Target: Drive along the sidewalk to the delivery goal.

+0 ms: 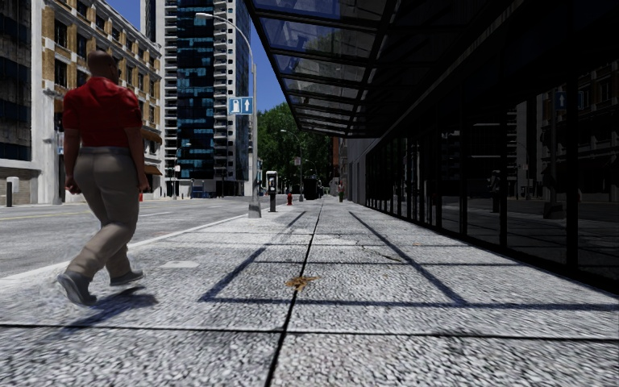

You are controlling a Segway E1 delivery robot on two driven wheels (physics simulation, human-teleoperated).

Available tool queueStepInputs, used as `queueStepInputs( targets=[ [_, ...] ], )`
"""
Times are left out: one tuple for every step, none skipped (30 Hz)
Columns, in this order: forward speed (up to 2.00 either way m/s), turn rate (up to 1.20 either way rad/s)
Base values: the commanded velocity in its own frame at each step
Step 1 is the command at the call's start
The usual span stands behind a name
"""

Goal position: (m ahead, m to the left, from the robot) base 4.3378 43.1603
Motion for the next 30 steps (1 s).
queueStepInputs(
  targets=[
    [0.0, 0.0],
    [0.0, 0.0],
    [0.0, 0.0],
    [0.0, 0.0],
    [0.0, 0.0],
    [0.0, 0.0],
    [0.0, 0.0],
    [0.0, 0.0],
    [0.0, 0.0],
    [0.0, 0.0],
    [0.0, 0.0],
    [0.0, 0.0],
    [0.0, 0.0],
    [0.0, 0.0],
    [0.0, 0.0],
    [0.0, 0.0],
    [0.0, 0.0],
    [0.0, 0.0],
    [0.0, 0.0],
    [0.0, 0.0],
    [0.0, 0.0],
    [0.0, 0.0],
    [0.0, 0.0],
    [0.0, 0.0],
    [0.0, 0.0],
    [0.0, 0.0],
    [0.0, 0.0],
    [0.0, 0.0],
    [0.0, 0.0],
    [0.0, 0.0]
  ],
)
